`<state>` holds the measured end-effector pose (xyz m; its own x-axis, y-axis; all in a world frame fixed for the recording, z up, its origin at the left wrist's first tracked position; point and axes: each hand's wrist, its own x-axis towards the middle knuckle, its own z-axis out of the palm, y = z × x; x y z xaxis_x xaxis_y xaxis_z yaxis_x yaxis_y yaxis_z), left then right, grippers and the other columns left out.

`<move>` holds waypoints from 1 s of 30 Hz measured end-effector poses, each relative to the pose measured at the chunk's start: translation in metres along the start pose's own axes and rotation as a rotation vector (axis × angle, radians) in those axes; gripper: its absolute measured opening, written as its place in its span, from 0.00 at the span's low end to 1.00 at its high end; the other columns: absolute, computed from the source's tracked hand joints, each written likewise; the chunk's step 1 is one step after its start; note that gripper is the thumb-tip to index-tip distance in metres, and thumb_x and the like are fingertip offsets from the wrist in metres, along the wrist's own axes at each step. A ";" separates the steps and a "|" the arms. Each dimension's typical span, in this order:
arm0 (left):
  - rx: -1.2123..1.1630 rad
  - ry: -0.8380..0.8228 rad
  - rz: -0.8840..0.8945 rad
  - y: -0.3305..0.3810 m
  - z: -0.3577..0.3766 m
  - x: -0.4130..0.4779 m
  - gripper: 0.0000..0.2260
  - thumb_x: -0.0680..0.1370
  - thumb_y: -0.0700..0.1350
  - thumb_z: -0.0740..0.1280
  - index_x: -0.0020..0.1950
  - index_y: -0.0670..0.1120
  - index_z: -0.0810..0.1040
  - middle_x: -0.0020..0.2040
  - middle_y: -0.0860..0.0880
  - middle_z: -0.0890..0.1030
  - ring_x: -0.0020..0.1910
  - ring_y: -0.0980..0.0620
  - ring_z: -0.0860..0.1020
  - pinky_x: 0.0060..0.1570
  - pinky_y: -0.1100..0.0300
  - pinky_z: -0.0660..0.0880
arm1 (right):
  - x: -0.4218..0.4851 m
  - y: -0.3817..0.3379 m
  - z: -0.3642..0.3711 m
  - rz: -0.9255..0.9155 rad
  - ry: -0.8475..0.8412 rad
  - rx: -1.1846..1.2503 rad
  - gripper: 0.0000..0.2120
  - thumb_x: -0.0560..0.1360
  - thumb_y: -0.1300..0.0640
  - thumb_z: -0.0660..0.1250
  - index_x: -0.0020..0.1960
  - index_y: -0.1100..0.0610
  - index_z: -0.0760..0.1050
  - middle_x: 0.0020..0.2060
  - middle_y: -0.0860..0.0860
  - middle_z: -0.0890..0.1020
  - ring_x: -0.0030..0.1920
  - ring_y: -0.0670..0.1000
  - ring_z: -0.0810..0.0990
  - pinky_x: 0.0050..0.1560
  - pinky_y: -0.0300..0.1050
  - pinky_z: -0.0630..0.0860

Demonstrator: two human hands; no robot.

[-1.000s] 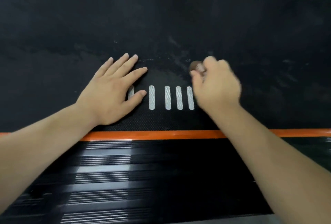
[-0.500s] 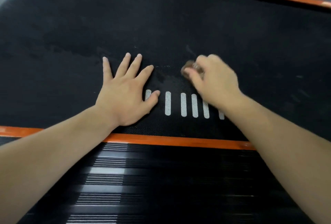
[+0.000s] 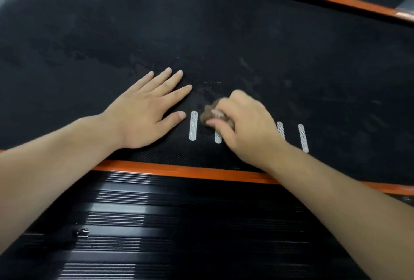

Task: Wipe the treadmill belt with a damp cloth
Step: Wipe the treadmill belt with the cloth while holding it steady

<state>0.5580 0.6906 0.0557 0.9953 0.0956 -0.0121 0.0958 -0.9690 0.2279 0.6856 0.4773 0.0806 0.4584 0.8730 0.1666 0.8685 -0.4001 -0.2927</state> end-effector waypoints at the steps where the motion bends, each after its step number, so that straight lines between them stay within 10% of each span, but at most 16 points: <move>1: 0.003 0.023 0.006 -0.001 0.002 -0.001 0.32 0.81 0.65 0.42 0.83 0.53 0.56 0.83 0.49 0.50 0.83 0.51 0.46 0.80 0.52 0.42 | -0.006 0.002 -0.004 -0.039 -0.043 0.037 0.14 0.76 0.43 0.63 0.46 0.54 0.76 0.40 0.48 0.70 0.39 0.53 0.73 0.39 0.48 0.69; 6: 0.007 0.077 0.003 0.002 0.005 -0.002 0.31 0.82 0.63 0.46 0.82 0.51 0.61 0.83 0.48 0.55 0.83 0.49 0.50 0.81 0.47 0.47 | 0.029 0.016 -0.006 0.266 0.063 -0.106 0.13 0.78 0.44 0.65 0.46 0.53 0.70 0.43 0.51 0.71 0.43 0.58 0.76 0.39 0.48 0.70; 11: 0.015 0.085 -0.002 0.003 0.005 -0.003 0.31 0.82 0.63 0.46 0.82 0.51 0.61 0.83 0.47 0.55 0.82 0.49 0.51 0.81 0.48 0.46 | -0.019 0.006 -0.017 -0.081 -0.135 0.001 0.14 0.76 0.41 0.64 0.46 0.52 0.74 0.42 0.50 0.72 0.40 0.54 0.75 0.37 0.47 0.73; 15: 0.017 0.090 -0.011 0.004 0.004 -0.002 0.31 0.81 0.63 0.46 0.81 0.51 0.62 0.83 0.48 0.56 0.82 0.49 0.51 0.81 0.47 0.47 | -0.013 0.027 -0.027 0.491 0.084 -0.056 0.12 0.77 0.44 0.65 0.46 0.53 0.71 0.43 0.49 0.71 0.45 0.57 0.77 0.40 0.48 0.70; 19: 0.029 0.095 -0.011 0.004 0.004 -0.004 0.31 0.81 0.63 0.46 0.82 0.51 0.62 0.83 0.47 0.56 0.82 0.48 0.51 0.81 0.47 0.48 | -0.025 -0.027 -0.008 0.235 -0.057 0.044 0.11 0.75 0.44 0.68 0.45 0.51 0.73 0.43 0.48 0.72 0.44 0.52 0.75 0.43 0.49 0.72; 24: 0.024 0.073 -0.019 0.007 0.001 -0.003 0.31 0.82 0.62 0.47 0.82 0.52 0.61 0.83 0.47 0.56 0.83 0.49 0.50 0.81 0.47 0.47 | -0.044 0.028 -0.046 0.671 0.009 -0.107 0.11 0.77 0.44 0.66 0.45 0.51 0.70 0.45 0.51 0.74 0.46 0.58 0.76 0.40 0.48 0.68; 30: 0.024 0.075 -0.031 0.008 0.001 -0.003 0.30 0.82 0.62 0.49 0.81 0.52 0.62 0.83 0.48 0.56 0.82 0.49 0.51 0.81 0.48 0.47 | -0.055 0.009 -0.043 0.567 -0.123 0.025 0.15 0.76 0.43 0.66 0.40 0.50 0.65 0.41 0.49 0.75 0.41 0.54 0.73 0.40 0.48 0.68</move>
<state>0.5556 0.6824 0.0567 0.9884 0.1419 0.0539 0.1281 -0.9703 0.2052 0.6761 0.4140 0.1093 0.8243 0.5504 -0.1328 0.4878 -0.8094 -0.3269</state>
